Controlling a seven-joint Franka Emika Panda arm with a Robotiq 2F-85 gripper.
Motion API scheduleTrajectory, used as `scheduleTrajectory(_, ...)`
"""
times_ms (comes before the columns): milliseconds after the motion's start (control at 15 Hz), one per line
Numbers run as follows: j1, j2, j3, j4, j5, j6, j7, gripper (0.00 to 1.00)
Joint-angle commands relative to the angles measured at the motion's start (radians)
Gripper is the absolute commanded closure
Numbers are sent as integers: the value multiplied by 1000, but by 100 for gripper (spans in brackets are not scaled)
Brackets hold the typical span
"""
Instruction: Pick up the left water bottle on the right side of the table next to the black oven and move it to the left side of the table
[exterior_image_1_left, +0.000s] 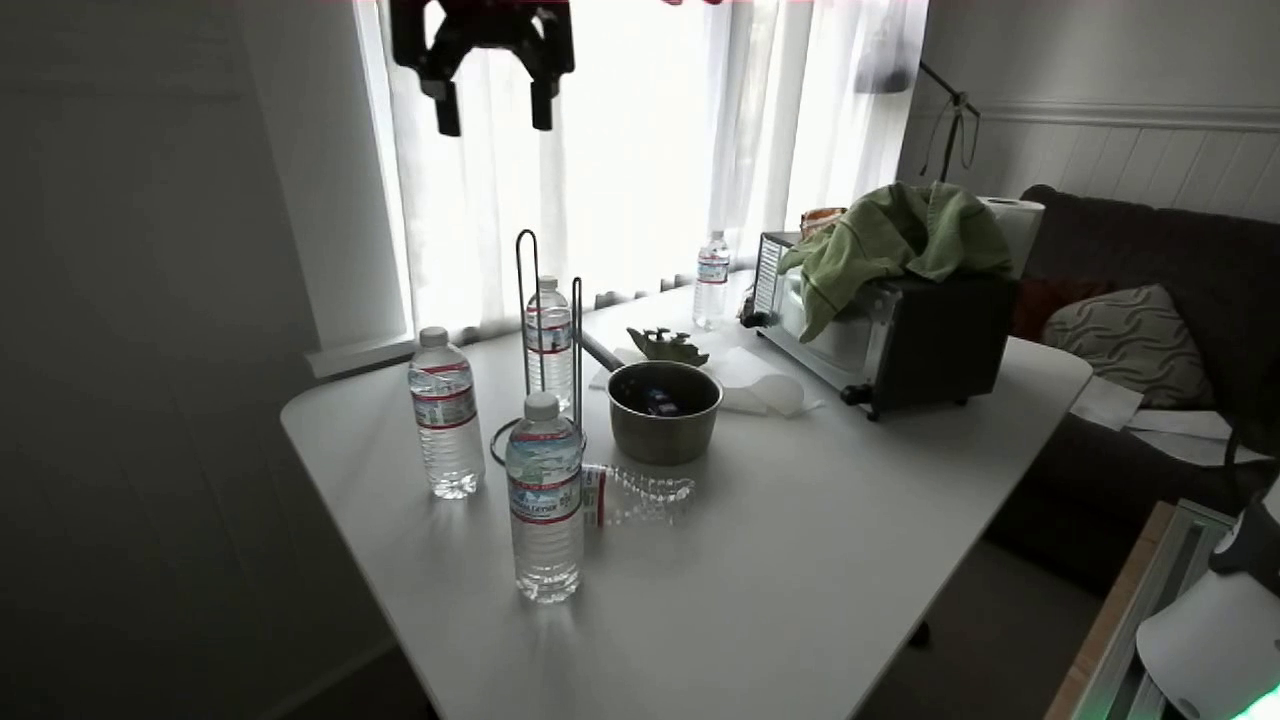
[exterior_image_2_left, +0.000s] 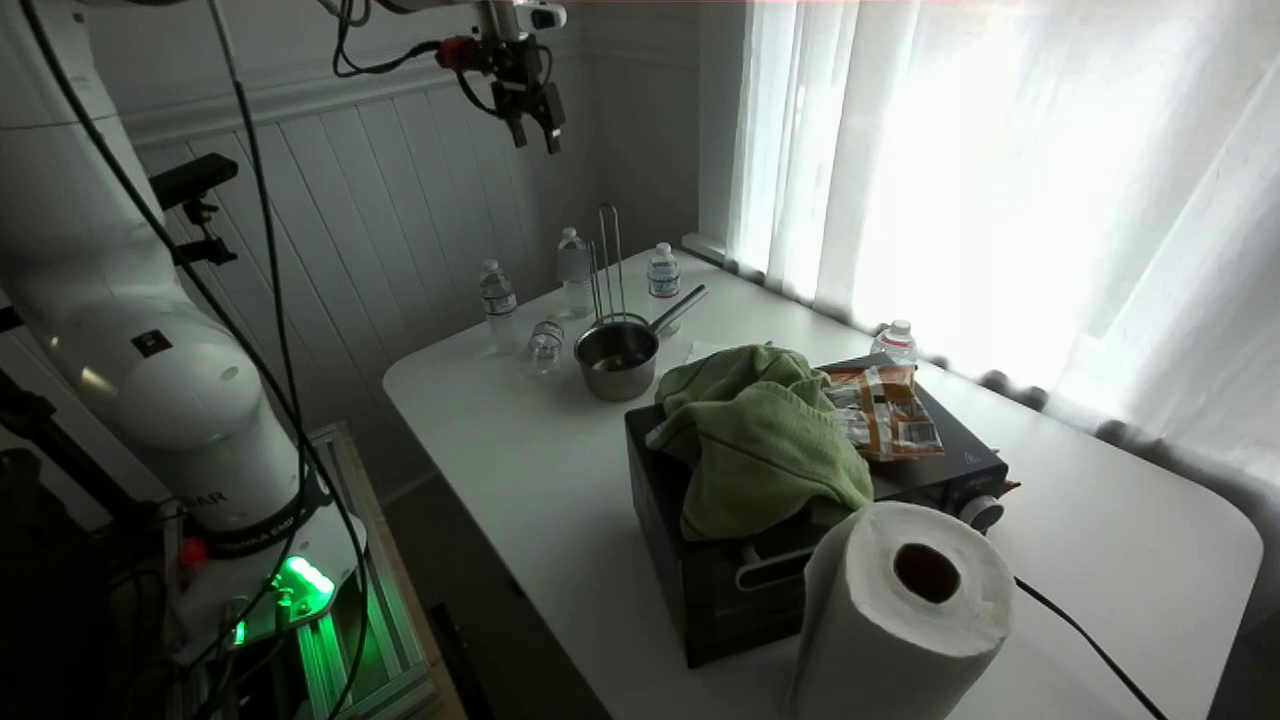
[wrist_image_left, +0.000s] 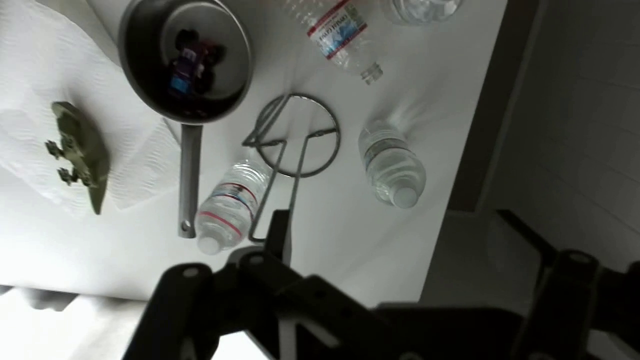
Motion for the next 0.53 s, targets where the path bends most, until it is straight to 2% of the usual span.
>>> scheduleTrajectory(0,-61,-163,-14,-146,60,-31,-33,0)
scheduleTrajectory(67,-88,-193,-25,-172,150,-49,-82,0)
scheduleTrajectory(133,-116,-224,-43,-204,236,-56,-196,0)
scheduleTrajectory(200,-89,-131,-6,-102,120,-56,-75,0)
scheduleTrajectory(467,-105,-142,-7,-114,134,-56,-97,0)
